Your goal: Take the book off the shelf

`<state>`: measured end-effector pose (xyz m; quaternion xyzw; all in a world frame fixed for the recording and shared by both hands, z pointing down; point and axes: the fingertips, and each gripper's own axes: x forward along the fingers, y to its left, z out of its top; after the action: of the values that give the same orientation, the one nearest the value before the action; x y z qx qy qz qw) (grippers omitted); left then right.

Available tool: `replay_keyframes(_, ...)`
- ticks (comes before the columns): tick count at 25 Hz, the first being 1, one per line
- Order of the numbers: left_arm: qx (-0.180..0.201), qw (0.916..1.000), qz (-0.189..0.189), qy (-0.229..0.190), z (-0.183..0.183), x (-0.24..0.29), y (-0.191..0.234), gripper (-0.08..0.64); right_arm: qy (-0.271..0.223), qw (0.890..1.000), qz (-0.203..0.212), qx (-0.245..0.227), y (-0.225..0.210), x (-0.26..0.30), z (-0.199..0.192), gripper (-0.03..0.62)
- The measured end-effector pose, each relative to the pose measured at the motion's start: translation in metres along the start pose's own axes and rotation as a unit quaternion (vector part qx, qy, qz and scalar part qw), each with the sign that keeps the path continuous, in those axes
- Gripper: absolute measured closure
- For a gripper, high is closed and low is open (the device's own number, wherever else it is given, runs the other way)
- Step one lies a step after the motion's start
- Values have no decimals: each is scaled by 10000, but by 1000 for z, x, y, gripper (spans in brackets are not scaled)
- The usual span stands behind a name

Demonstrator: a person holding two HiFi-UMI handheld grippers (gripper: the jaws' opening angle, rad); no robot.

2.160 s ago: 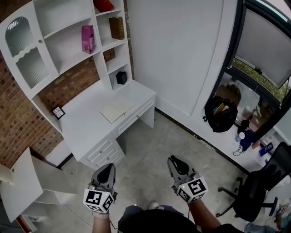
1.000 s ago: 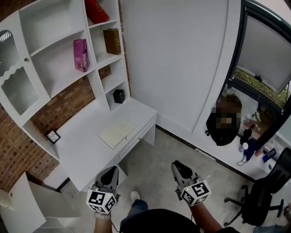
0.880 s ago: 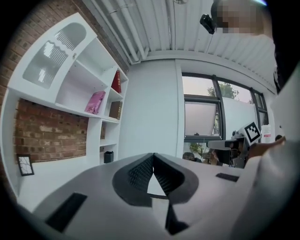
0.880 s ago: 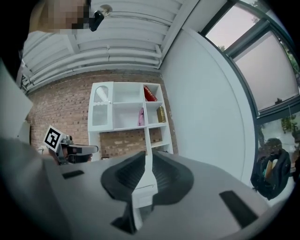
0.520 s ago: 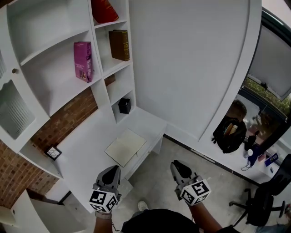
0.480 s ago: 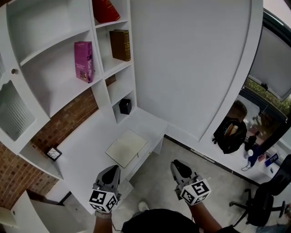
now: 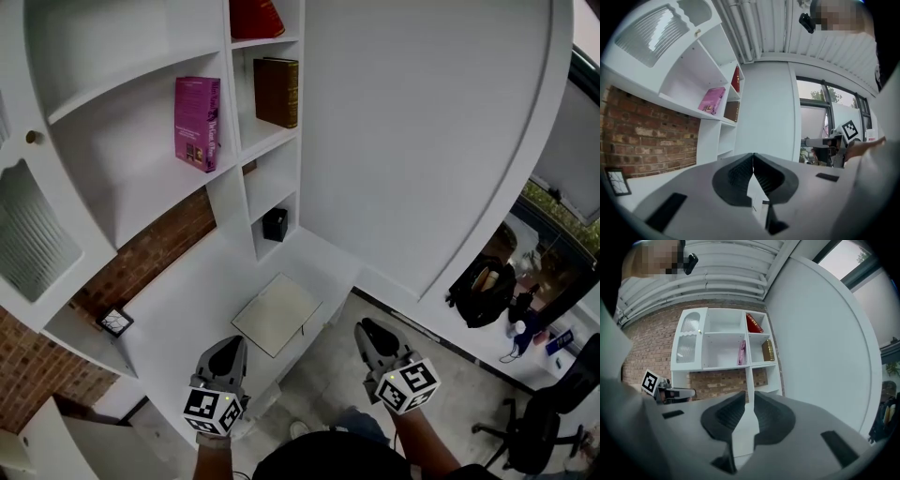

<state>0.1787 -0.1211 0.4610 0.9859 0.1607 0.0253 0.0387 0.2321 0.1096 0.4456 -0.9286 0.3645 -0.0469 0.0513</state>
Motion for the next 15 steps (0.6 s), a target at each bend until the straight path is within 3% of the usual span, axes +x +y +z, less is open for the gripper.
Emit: replay_keyframes(15, -44, 9941, 1077, -135, 10, -16, 89, 551, -103, 9951, 935, -300, 19, 142, 45, 518)
